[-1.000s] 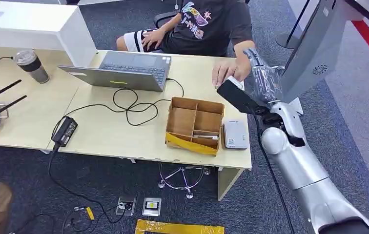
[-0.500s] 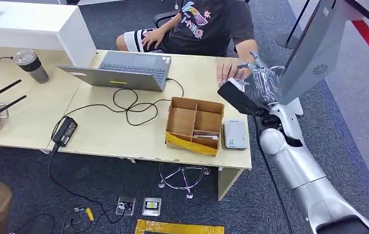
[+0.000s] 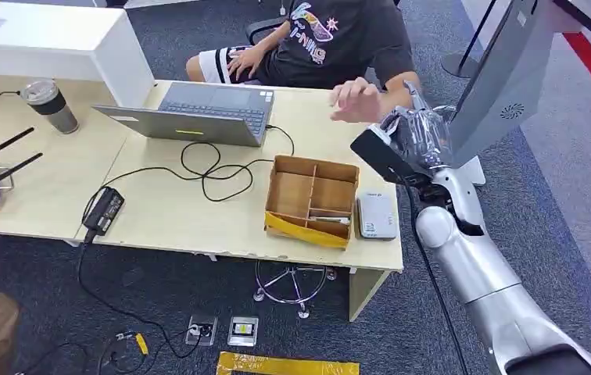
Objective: Pass the card to the sensor for recognition and then transmit it.
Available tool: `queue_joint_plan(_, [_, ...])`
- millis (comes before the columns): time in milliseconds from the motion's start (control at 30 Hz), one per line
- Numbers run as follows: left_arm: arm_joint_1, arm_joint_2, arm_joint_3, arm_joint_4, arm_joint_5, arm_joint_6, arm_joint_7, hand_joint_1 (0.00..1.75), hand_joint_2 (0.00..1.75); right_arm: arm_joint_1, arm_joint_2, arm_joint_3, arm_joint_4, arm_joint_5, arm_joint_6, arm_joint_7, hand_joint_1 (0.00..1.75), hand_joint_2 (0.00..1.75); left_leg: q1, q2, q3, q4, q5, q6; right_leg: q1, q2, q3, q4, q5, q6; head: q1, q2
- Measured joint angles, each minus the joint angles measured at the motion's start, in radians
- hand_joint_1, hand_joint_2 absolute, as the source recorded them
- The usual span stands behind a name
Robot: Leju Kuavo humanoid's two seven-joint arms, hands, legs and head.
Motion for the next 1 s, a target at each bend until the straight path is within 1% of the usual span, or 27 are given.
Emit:
queue_joint_plan(200, [0.001, 0.0, 0.0, 0.0, 0.0, 0.0, 0.0, 0.0, 1.75, 0.001, 0.0, 0.0, 0.003, -0.003, -0.001, 0.0, 1.75, 1.75, 0.0, 0.0, 0.0, 0.0, 0.0, 0.0, 0.0, 0.0, 0.0, 0.0, 0.0, 0.0, 0.0, 0.0])
queue_joint_plan(333, [0.001, 0.0, 0.0, 0.0, 0.0, 0.001, 0.0, 0.0, 1.75, 0.006, 0.0, -0.002, 0.01, -0.022, -0.014, 0.002, 1.75, 1.75, 0.0, 0.001, 0.0, 0.0, 0.0, 0.0, 0.0, 0.0, 0.0, 0.0, 0.0, 0.0, 0.0, 0.0])
queue_joint_plan(533, [0.007, 0.003, 0.0, 0.0, 0.01, 0.006, 0.0, 0.0, 1.75, 0.038, -0.006, -0.021, 0.059, -0.076, -0.087, -0.009, 1.75, 1.75, 0.0, 0.001, 0.0, 0.0, 0.0, 0.0, 0.0, 0.001, -0.001, 0.0, 0.0, 0.0, 0.0, 0.0])
queue_joint_plan(667, [0.011, 0.005, 0.0, 0.0, 0.01, 0.006, 0.0, 0.0, 1.75, 0.058, -0.012, -0.037, 0.102, -0.091, -0.111, -0.016, 1.75, 1.75, 0.0, 0.002, 0.0, 0.0, 0.0, 0.0, 0.0, 0.002, -0.001, 0.0, 0.0, 0.0, 0.0, 0.0])
queue_joint_plan(933, [0.012, 0.005, 0.0, 0.0, 0.01, 0.007, 0.0, 0.0, 1.75, 0.07, -0.016, -0.054, 0.146, -0.097, -0.116, -0.017, 1.75, 1.75, 0.0, 0.002, 0.0, 0.0, 0.0, 0.0, 0.0, 0.002, -0.001, 0.0, 0.0, 0.0, 0.0, 0.0])
queue_joint_plan(1000, [0.012, 0.005, 0.0, 0.0, 0.01, 0.007, 0.0, 0.0, 1.75, 0.071, -0.017, -0.061, 0.157, -0.104, -0.116, 0.014, 1.75, 1.75, 0.0, 0.002, 0.0, 0.0, 0.0, 0.0, 0.0, 0.002, -0.001, 0.0, 0.0, 0.0, 0.0, 0.0])
